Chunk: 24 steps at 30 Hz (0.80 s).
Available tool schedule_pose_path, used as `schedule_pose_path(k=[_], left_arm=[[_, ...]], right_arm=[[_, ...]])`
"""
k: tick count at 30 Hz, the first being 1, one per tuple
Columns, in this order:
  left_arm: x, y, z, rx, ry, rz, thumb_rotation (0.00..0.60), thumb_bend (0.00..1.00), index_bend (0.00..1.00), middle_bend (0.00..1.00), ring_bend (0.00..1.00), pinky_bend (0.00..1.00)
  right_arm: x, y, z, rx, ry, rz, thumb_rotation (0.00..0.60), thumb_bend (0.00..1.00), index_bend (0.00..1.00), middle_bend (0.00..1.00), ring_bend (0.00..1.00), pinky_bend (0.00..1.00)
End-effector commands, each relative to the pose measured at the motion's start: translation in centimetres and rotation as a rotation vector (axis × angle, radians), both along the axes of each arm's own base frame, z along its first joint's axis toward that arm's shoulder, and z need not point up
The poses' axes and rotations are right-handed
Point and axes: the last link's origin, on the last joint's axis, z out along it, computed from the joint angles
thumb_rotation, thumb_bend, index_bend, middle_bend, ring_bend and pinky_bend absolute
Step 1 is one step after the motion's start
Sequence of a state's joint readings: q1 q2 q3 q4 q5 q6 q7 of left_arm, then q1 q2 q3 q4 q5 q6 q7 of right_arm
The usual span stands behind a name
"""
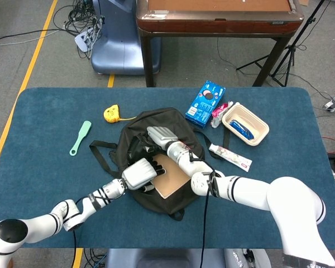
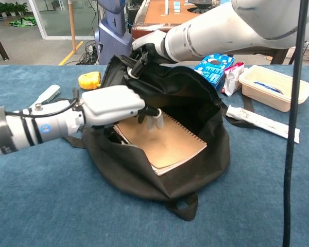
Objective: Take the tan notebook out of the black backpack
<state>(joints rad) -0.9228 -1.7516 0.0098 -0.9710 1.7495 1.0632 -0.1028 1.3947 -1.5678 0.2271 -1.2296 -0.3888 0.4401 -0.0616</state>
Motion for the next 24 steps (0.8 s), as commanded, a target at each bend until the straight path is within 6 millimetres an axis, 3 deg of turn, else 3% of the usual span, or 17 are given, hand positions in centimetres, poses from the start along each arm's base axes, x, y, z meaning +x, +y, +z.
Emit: schedule_pose_path(k=[1, 7, 24], left_arm=[[-0.9, -0.5, 0.0, 0.014, 0.014, -0.029, 0.600, 0.20, 0.16, 0.24, 0.28, 0.33], [-1.6, -1.1, -0.5, 0.032, 0.045, -0.077, 0.600, 0.20, 0.02, 0.07, 0.15, 0.26], [-1.9, -0.7, -3.0, 0.043, 0.086, -0.060, 0.600, 0.20, 0.00, 0.07, 0.14, 0.25]], right_arm=[[-0.1, 0.0, 0.0, 0.003, 0.001, -0.001, 0.600, 0.97, 0.72, 0.41, 0.20, 0.19], [-0.3, 0.2, -0.1, 0.006, -0.002, -0.005, 0.600, 0.97, 0.72, 0.41, 0.20, 0.19], [-0.9, 0.3, 0.2, 0.000, 0.008, -0.013, 0.600, 0.97, 0.72, 0.41, 0.20, 0.19]])
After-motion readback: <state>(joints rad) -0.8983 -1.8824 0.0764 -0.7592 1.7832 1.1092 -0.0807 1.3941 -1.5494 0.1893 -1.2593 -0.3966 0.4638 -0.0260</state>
